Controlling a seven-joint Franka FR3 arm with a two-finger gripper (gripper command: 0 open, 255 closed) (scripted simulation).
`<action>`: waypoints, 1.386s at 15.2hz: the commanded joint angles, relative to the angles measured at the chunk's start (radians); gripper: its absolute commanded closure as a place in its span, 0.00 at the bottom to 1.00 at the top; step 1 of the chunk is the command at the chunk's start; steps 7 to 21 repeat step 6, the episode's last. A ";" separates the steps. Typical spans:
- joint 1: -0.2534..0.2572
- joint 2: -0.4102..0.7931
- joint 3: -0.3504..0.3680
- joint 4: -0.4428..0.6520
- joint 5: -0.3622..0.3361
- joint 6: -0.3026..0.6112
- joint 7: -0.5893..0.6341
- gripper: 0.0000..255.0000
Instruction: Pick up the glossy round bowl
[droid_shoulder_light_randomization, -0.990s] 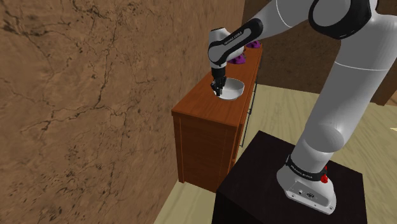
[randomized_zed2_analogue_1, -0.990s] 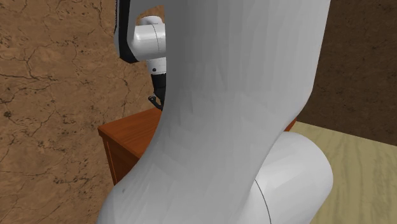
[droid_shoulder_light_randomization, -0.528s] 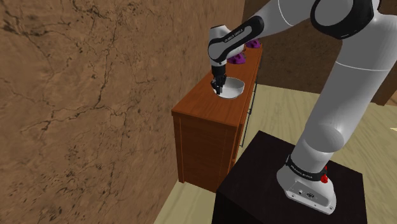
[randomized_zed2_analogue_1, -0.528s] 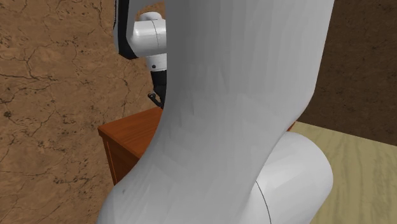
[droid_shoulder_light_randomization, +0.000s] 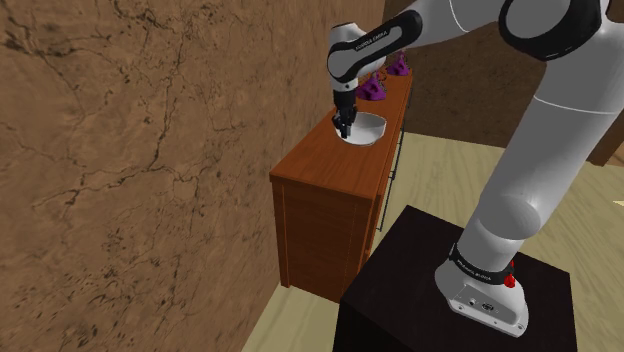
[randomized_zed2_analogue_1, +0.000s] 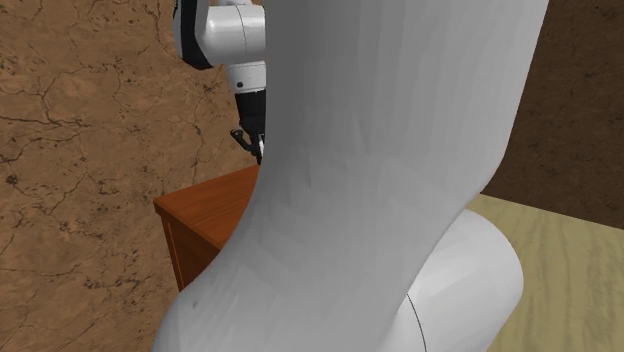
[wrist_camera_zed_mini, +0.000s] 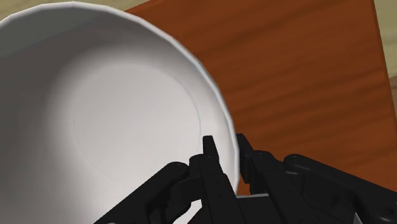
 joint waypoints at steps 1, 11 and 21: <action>0.000 -0.010 0.000 0.016 0.000 -0.026 -0.002 1.00; 0.001 -0.022 0.001 0.046 0.000 -0.067 -0.005 1.00; 0.001 -0.022 0.001 0.046 0.000 -0.067 -0.005 1.00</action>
